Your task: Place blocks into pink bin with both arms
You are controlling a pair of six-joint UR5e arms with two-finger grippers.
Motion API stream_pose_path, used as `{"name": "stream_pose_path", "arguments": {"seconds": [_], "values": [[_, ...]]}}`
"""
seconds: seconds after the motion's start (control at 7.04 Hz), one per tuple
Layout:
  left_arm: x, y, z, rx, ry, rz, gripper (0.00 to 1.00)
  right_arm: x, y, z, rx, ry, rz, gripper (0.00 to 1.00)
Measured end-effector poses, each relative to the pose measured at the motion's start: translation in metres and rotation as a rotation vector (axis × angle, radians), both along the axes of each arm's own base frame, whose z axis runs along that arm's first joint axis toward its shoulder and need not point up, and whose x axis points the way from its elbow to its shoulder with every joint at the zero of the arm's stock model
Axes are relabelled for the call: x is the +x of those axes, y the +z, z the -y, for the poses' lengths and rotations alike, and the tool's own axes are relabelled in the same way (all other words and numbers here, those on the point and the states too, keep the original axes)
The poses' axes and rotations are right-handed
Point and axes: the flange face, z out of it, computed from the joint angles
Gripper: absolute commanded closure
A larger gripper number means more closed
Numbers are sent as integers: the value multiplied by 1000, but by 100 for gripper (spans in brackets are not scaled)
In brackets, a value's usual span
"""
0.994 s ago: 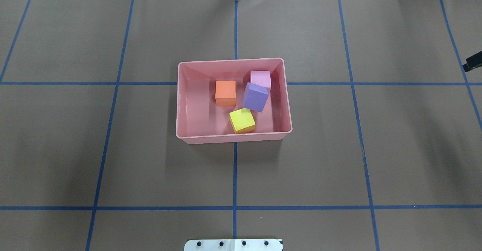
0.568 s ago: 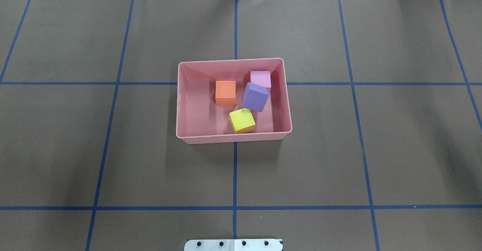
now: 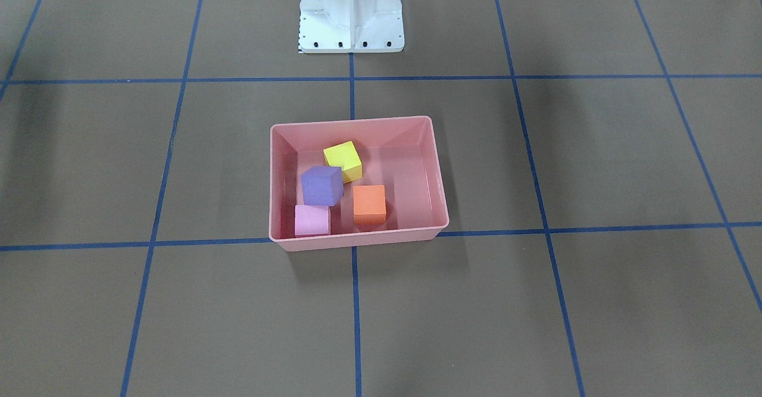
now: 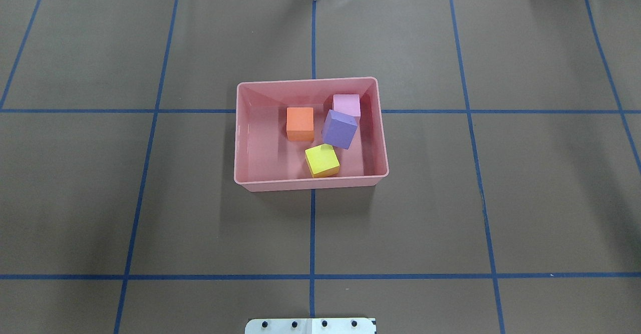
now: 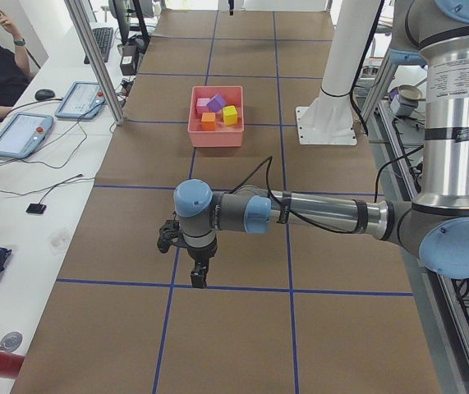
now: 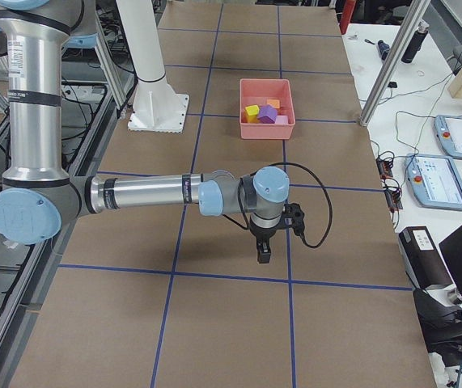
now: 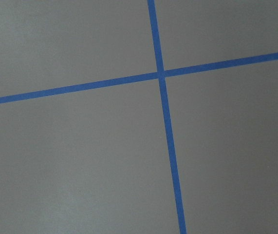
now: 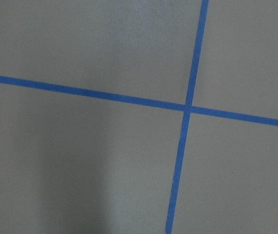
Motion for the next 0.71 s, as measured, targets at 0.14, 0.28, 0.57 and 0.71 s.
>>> {"name": "stream_pose_path", "arguments": {"seconds": [0.14, 0.28, 0.57, 0.71], "values": [[0, 1, 0, -2, 0, 0, 0, 14, 2, -3, -4, 26, 19, 0], [0, 1, 0, -3, -1, 0, 0, 25, 2, -7, -9, 50, 48, 0], [0, 3, -1, -4, -1, 0, 0, 34, 6, -12, -24, 72, 87, 0], [-1, 3, -1, -1, 0, -1, 0, 35, 8, -13, -30, 75, 91, 0]]}}
